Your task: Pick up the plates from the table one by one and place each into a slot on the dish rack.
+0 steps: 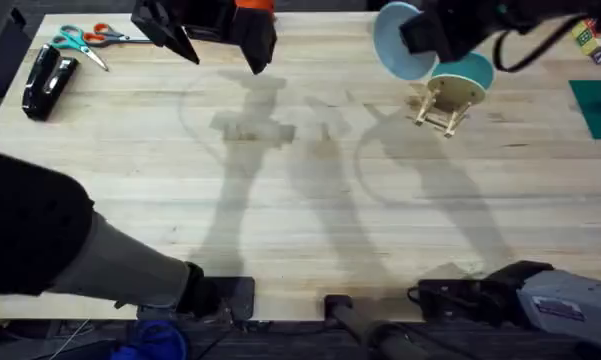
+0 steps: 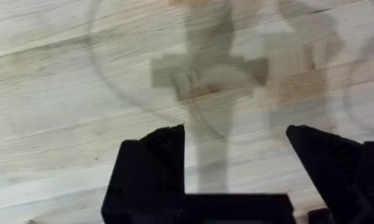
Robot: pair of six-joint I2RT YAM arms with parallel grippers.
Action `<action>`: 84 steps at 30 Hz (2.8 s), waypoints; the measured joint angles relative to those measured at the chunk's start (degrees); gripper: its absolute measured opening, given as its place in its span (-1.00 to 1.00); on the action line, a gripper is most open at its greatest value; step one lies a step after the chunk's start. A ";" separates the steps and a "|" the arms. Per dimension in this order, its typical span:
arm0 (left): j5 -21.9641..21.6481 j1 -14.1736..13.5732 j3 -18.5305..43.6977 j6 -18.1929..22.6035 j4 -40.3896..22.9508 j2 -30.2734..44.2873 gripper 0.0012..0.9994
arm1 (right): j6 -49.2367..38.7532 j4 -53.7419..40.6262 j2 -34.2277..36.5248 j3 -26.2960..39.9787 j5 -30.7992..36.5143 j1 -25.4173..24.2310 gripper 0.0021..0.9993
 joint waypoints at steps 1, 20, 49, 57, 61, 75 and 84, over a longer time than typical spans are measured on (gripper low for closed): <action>0.00 0.00 0.00 0.01 0.00 0.01 0.99 | -0.96 -1.09 -0.59 0.00 0.17 0.02 -0.94; 0.00 0.00 0.00 0.01 0.00 0.01 0.99 | -12.84 -23.50 -12.99 0.00 25.19 0.05 -0.94; 0.00 0.00 0.00 0.01 0.00 0.01 0.99 | -30.10 -22.08 -12.39 0.11 25.85 0.04 -0.94; 0.00 0.00 0.00 0.01 0.00 0.01 0.99 | -38.55 -19.91 -7.32 0.22 21.97 -2.37 -0.94; 0.00 0.00 0.00 0.01 0.00 -0.01 0.99 | -39.56 -17.77 -6.12 0.22 17.35 -5.63 -0.94; 0.00 0.00 0.00 0.01 0.00 -0.01 0.99 | -43.70 -14.57 -1.36 0.22 7.30 -13.86 -0.94; 0.00 0.00 0.00 0.01 0.00 0.00 0.99 | -43.87 -14.33 4.86 0.22 5.61 -14.16 -0.94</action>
